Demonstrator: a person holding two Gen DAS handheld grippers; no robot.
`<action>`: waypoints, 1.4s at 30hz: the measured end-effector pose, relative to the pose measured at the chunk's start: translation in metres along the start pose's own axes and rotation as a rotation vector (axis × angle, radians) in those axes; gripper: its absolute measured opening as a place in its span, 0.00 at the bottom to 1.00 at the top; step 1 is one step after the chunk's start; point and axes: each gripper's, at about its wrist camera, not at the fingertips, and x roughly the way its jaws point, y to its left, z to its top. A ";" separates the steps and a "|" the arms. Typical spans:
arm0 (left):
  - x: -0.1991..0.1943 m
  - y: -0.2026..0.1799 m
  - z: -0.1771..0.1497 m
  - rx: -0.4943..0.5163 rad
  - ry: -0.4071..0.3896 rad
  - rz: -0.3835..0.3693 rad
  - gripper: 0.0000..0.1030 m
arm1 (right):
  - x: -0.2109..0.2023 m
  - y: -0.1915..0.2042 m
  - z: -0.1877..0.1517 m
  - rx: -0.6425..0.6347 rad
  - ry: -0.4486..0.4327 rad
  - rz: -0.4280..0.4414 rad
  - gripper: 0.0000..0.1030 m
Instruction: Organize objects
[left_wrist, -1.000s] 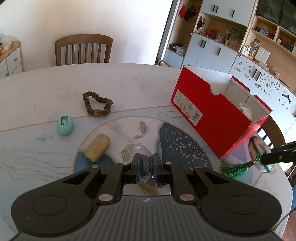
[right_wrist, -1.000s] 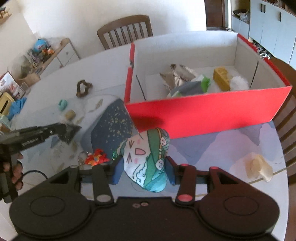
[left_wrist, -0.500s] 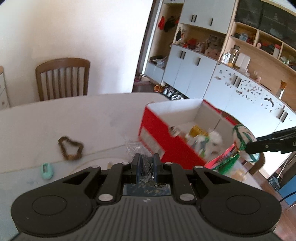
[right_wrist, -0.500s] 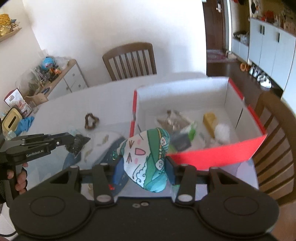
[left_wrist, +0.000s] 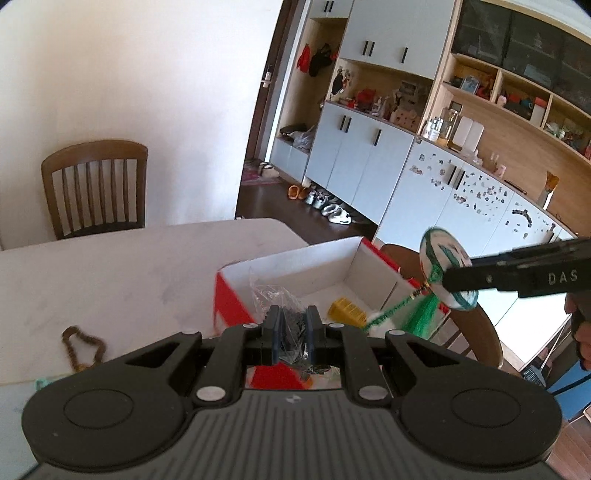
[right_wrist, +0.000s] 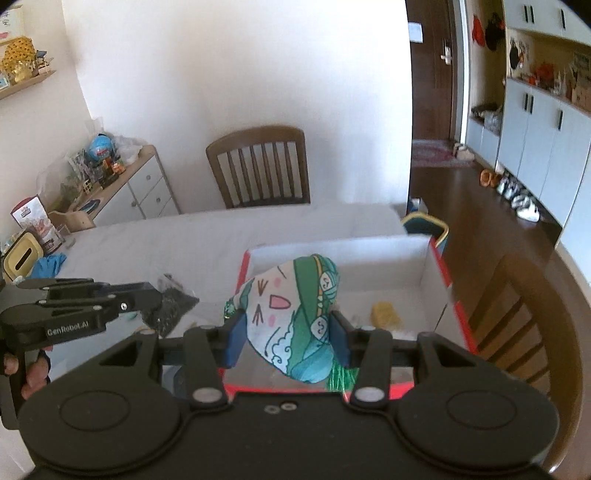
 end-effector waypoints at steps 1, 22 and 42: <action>0.005 -0.005 0.003 0.003 0.000 0.003 0.13 | 0.000 -0.003 0.003 -0.005 -0.003 -0.004 0.45; 0.135 -0.048 0.021 0.036 0.103 0.118 0.13 | 0.088 -0.080 -0.008 -0.020 0.111 -0.027 0.46; 0.201 -0.050 0.004 0.061 0.287 0.131 0.13 | 0.134 -0.077 -0.040 -0.139 0.231 -0.030 0.49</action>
